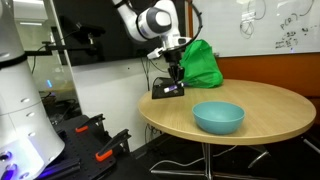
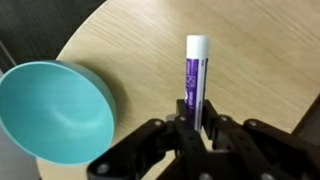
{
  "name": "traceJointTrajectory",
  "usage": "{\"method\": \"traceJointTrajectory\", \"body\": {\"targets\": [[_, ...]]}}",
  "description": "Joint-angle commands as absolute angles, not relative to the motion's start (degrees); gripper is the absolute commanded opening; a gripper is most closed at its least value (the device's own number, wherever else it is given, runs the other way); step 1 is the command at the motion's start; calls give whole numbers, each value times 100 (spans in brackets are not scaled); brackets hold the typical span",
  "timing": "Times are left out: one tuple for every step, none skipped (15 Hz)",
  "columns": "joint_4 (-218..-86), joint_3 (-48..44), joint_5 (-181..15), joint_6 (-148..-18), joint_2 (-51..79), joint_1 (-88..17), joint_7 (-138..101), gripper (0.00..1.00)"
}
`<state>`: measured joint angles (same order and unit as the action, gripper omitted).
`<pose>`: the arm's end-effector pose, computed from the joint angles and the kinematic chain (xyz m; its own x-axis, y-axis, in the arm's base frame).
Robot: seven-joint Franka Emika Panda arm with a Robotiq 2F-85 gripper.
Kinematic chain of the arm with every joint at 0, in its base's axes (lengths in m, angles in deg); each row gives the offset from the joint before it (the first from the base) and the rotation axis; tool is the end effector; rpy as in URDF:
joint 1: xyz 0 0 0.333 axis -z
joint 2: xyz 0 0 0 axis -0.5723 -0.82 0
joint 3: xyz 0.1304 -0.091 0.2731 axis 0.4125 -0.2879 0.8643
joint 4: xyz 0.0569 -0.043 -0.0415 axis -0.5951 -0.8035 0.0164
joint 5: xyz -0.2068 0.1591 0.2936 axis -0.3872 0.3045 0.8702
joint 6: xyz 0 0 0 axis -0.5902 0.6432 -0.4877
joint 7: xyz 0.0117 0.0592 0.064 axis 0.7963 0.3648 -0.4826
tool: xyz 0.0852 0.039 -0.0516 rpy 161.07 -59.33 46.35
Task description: Remove the black marker from the bowl and put it on the table
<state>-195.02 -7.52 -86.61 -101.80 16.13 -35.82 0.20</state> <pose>0.5138 -0.0746 0.2322 0.8995 -0.4245 0.1036 -0.4318 -0.8998 0.0626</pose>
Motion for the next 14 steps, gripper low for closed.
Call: {"method": "traceJointTrajectory", "body": {"targets": [[-19675,-911,-9106,-11059,1222,-3902,421,5],[-19685,-995,-9168,-11262,1052,-4023,513,5],[-19667,-1043,-9129,-11348,901,-4114,529,5],[-19656,-1101,-9068,-11444,741,-4225,564,5],[-19629,-1120,-8958,-11495,606,-4283,513,5],[-19605,-1174,-8901,-11525,504,-4370,509,5],[-19590,-1236,-8856,-11560,439,-4445,523,13],[-19586,-1353,-8861,-11602,417,-4551,563,45],[-19582,-1350,-8796,-11522,477,-4524,457,46],[-19605,-1408,-8767,-11402,623,-4531,421,51],[-19614,-1422,-8750,-11256,757,-4491,329,59],[-19652,-1325,-8650,-11036,996,-4325,157,66],[-19673,-1152,-8501,-10823,1196,-4103,-59,75],[-19617,-1213,-8503,-10368,1399,-4076,-129,81]]}}
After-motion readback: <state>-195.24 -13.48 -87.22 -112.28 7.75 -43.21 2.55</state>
